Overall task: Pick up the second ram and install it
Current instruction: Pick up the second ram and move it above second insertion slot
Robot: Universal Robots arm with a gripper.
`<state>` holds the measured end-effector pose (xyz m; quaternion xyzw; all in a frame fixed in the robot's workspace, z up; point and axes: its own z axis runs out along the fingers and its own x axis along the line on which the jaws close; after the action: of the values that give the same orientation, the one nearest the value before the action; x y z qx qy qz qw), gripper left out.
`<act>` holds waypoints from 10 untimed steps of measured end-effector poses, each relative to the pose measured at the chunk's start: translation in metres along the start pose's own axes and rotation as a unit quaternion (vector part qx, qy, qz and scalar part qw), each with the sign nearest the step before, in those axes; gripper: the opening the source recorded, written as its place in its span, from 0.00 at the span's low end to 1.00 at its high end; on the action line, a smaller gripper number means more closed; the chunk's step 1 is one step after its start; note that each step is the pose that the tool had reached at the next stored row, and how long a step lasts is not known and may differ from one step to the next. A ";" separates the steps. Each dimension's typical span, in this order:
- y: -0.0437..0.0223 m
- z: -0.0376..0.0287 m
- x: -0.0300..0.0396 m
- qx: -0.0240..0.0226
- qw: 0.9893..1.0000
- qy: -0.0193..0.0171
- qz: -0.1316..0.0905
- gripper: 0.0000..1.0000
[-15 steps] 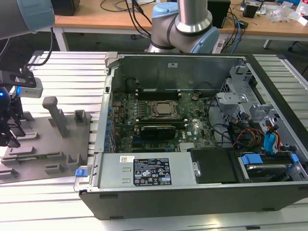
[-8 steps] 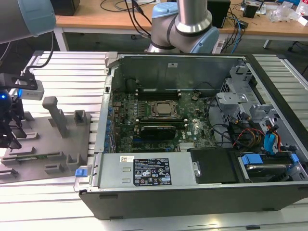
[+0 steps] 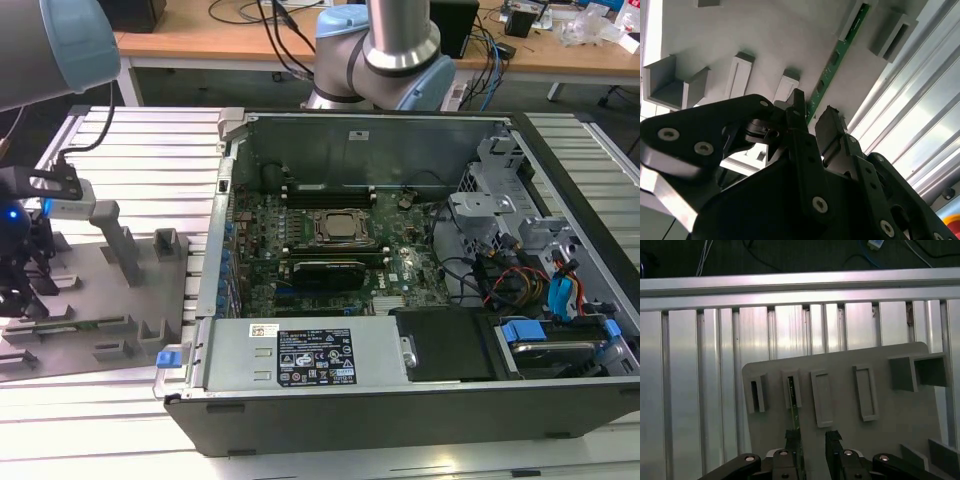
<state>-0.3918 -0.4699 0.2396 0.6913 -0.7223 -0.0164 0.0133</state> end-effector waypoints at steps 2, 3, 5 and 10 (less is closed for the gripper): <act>-0.0009 0.0062 0.0038 0.000 1.000 0.000 0.000 0.36; -0.0021 0.0100 0.0039 0.000 1.000 0.000 -0.001 0.36; -0.0042 0.0144 0.0039 0.000 1.000 0.001 -0.002 0.36; -0.0101 0.0347 0.0038 0.000 1.000 0.001 -0.008 0.36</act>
<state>-0.3833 -0.4739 0.2045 0.6972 -0.7165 -0.0155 0.0143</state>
